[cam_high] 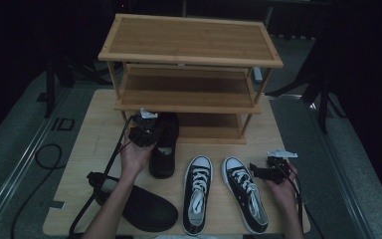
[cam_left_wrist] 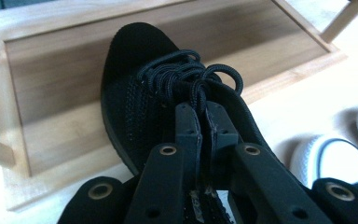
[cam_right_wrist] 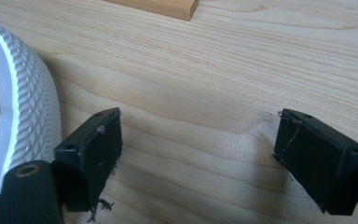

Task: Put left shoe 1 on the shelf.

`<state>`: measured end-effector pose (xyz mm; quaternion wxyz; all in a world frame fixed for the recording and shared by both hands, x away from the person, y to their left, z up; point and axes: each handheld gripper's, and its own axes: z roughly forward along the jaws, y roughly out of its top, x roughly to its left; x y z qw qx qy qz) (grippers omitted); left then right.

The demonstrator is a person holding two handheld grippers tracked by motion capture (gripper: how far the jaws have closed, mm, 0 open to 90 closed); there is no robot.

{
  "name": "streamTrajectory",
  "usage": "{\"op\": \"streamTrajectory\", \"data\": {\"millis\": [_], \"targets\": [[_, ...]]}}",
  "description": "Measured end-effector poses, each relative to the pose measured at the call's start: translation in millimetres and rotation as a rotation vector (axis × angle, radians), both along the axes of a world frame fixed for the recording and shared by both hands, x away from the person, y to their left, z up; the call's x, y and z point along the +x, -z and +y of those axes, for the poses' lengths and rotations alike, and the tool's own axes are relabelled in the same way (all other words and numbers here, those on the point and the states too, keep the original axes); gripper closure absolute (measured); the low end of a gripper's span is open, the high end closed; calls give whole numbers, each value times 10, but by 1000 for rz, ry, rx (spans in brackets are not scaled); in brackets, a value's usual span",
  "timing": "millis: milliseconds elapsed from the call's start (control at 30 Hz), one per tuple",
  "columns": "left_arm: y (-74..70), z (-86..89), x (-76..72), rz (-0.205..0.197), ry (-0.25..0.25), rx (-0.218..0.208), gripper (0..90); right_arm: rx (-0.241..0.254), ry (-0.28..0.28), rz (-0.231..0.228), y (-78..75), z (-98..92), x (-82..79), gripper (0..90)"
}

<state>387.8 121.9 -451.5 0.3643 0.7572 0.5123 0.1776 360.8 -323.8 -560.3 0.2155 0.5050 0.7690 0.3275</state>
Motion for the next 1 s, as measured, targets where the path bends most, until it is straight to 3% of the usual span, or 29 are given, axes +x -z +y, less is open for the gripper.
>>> {"op": "streamTrajectory", "data": {"millis": [267,533,767,1000], "targets": [[24,-37,140,-3,-49,-14,863,1,0,0,0,1,0,148],[74,-55,245,-20,-49,19,862,0,0,0,0,0,0,148],[84,-4,236,-19,4,24,821,1,0,0,0,1,-1,148],[-116,42,63,-85,66,-13,728,0,0,0,0,0,0,148]]}}
